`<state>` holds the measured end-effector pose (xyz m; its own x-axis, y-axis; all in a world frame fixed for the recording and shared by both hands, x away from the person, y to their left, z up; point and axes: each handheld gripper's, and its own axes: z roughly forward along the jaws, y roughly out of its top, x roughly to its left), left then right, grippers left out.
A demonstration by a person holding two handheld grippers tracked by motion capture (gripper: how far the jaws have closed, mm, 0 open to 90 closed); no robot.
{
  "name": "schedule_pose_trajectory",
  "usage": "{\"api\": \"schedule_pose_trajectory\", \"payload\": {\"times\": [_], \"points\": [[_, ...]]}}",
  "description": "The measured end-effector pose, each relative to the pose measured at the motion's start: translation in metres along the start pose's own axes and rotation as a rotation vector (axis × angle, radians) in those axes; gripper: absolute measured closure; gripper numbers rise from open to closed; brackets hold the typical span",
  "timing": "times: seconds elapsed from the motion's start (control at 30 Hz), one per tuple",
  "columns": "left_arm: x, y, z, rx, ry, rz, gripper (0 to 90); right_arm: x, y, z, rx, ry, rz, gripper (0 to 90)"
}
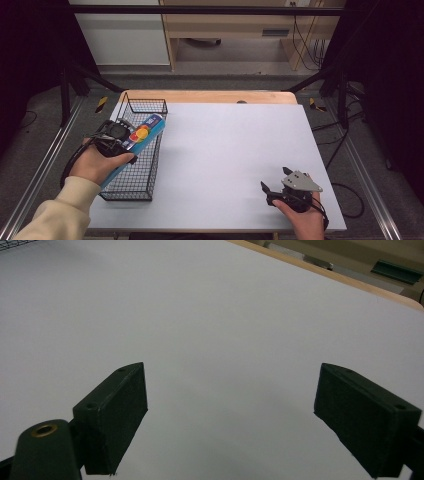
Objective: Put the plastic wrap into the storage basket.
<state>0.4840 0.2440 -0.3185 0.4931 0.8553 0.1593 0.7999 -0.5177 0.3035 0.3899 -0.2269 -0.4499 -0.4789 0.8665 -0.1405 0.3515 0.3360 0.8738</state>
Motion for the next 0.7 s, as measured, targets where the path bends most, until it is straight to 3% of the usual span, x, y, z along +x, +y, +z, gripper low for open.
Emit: {"api": "schedule_pose_trajectory", "payload": {"times": [0.7], "points": [[0.0069,-0.0080,0.0074,0.061,0.029,-0.069,31.9,0.0044,0.0030,-0.0040,-0.021,0.038,-0.011,14.1]]}}
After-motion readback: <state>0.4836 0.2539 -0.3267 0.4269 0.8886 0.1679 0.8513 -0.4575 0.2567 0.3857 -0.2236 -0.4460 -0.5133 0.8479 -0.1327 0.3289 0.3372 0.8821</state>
